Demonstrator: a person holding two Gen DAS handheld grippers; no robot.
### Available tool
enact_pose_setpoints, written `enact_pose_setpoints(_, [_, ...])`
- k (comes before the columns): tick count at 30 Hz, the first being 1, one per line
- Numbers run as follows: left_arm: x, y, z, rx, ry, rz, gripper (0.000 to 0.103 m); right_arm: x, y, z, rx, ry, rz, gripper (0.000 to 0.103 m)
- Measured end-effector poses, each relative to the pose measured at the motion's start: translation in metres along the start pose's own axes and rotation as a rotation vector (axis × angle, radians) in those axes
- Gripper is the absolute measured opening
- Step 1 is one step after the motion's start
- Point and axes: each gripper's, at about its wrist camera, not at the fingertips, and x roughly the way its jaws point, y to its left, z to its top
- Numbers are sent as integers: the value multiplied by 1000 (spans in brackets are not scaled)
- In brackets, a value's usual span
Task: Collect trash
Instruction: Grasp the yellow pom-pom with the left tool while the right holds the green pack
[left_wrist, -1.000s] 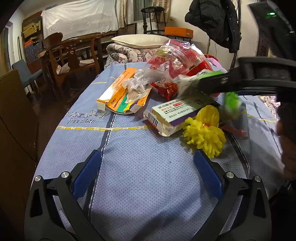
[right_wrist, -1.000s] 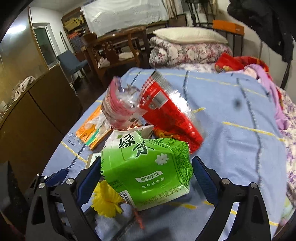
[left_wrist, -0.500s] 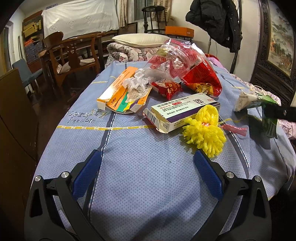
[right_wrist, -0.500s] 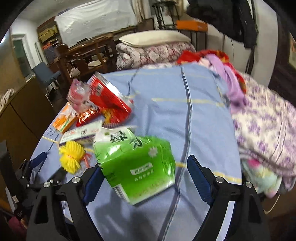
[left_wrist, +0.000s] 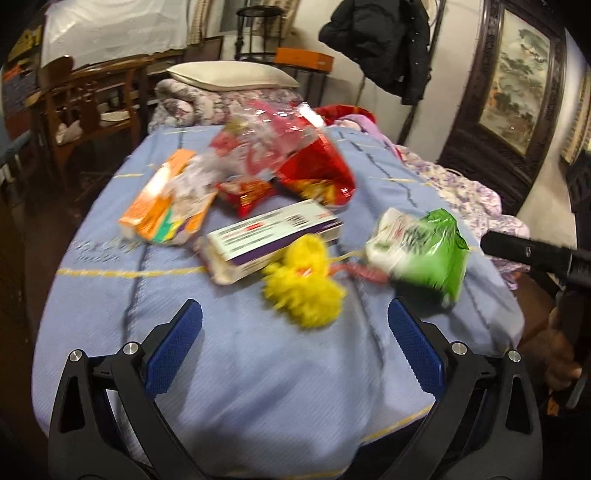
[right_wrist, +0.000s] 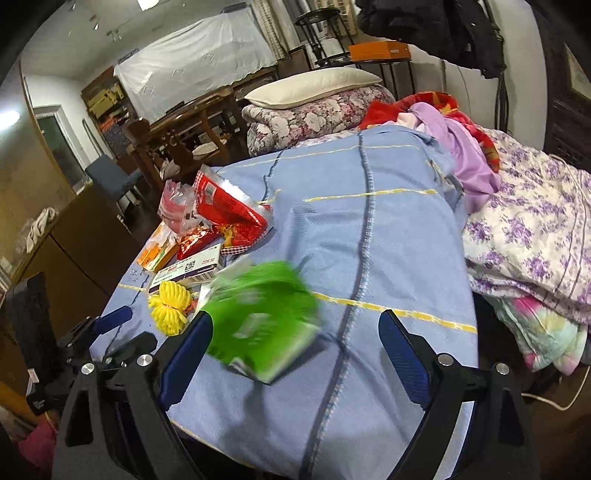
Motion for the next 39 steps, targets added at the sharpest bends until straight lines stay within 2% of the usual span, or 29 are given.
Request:
enact_pose_setpoints(2, [10, -1, 7, -15, 15, -19, 90, -3, -4, -1, 10, -4, 0, 90])
enact_pose_setpoints(4, [20, 3, 10, -35, 40, -41, 67, -8, -8, -1, 18, -12, 1, 90])
enact_pose_setpoints(6, [31, 7, 13, -68, 67, -54, 55, -11, -11, -1, 20, -19, -1, 90])
enact_pose_setpoints(10, [24, 10, 13, -65, 53, -50, 38, -11, -11, 1, 8, -19, 5, 90])
enact_pose_setpoints(15, [4, 23, 6, -68, 33, -9, 38, 1, 2, 4, -35, 4, 30, 91])
enact_pose_setpoints(22, [-11, 43, -4, -98, 40, 8, 38, 31, 26, 17, -116, 31, 59, 94])
enact_pose_setpoints(24, [-13, 43, -4, -97, 34, 3, 38, 41, 25, 23, -108, 40, 46, 94])
enact_pose_setpoints(27, [-14, 43, -5, -99, 26, -4, 38, 55, 19, 24, -32, 86, 111, 94])
enact_pose_setpoints(29, [-14, 43, -5, -102, 25, -9, 38, 57, 24, 15, -26, 110, 136, 94])
enact_pose_setpoints(33, [-13, 43, -5, -106, 28, -12, 38, 46, 49, -7, -116, 104, 123, 94])
enact_pose_setpoints(39, [-14, 44, -6, -104, 29, -10, 38, 43, 55, -5, -110, 98, 174, 94])
